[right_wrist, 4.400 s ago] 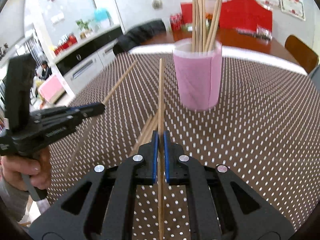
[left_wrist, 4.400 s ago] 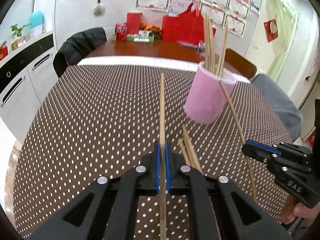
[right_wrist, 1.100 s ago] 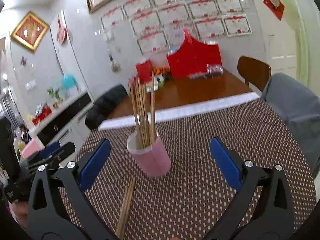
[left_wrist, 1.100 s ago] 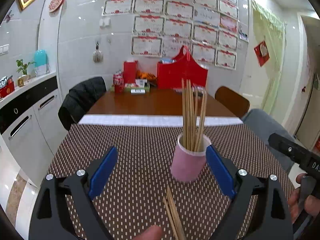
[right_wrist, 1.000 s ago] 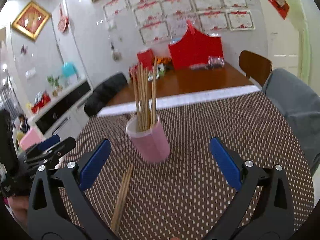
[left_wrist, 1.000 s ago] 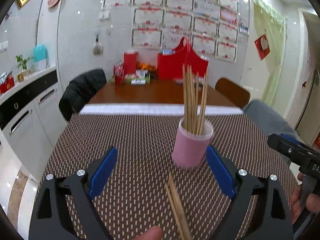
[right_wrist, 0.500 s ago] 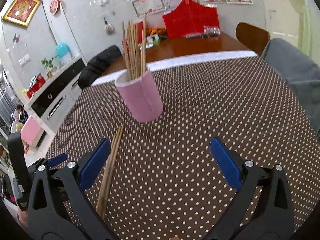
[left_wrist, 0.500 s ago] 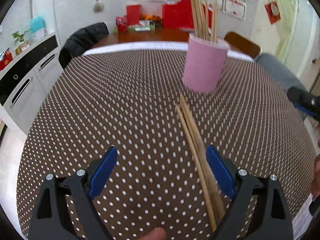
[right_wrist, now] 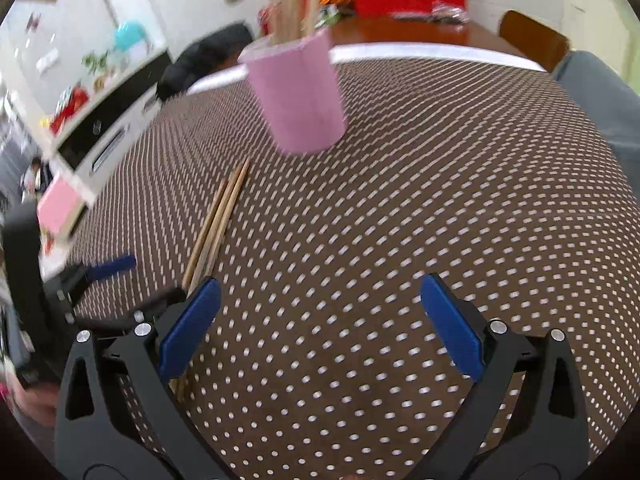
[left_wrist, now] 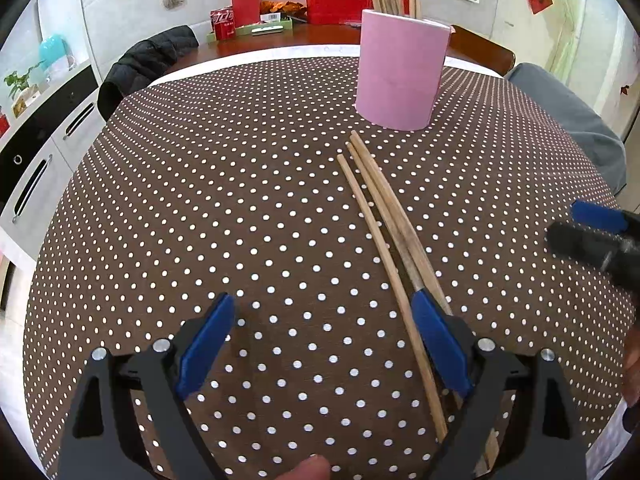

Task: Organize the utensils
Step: 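Move both open tools back down to the remaining chopsticks, then close the left tool on a chopstick while the right tool grasps another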

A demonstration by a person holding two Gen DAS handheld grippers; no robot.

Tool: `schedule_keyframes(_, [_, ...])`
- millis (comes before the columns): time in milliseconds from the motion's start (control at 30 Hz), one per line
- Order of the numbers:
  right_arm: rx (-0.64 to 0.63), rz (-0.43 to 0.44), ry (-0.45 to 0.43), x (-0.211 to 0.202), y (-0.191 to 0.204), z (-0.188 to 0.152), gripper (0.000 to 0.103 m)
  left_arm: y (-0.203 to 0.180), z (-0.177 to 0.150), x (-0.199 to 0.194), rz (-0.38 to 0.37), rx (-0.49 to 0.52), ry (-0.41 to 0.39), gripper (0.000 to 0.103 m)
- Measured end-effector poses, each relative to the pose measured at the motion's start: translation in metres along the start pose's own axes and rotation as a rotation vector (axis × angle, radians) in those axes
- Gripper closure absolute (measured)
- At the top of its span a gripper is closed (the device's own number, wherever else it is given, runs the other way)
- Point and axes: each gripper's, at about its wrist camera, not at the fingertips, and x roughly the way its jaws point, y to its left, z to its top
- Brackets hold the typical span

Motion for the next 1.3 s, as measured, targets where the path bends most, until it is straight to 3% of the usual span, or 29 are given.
schedule_keyframes(267, [-0.126, 0.018, 0.086, 0.03, 0.032, -0.008, 0.005, 0.012, -0.003, -0.01, 0.021, 0.007, -0.004, 0.014])
schedule_keyframes(533, [-0.168, 0.004, 0.086, 0.043, 0.05, 0.005, 0.005, 0.024, -0.002, -0.012, 0.041, 0.01, -0.001, 0.014])
schedule_keyframes(667, [-0.219, -0.04, 0.091, 0.051, 0.061, 0.006, 0.005, 0.034, 0.001, -0.01, 0.023, -0.003, 0.004, 0.014])
schedule_keyframes(1000, [-0.259, -0.046, 0.091, 0.057, 0.072, 0.007, 0.006, 0.042, 0.002, -0.006, -0.004, -0.006, 0.01, 0.014])
schedule_keyframes(1167, [-0.258, -0.102, 0.108, 0.055, 0.067, 0.01, 0.006, 0.037, 0.001, -0.003, -0.001, 0.017, 0.032, 0.014])
schedule_keyframes(1300, [-0.251, -0.085, 0.097, 0.059, 0.067, 0.017, 0.012, 0.034, 0.006, 0.001, 0.031, 0.003, 0.03, 0.014])
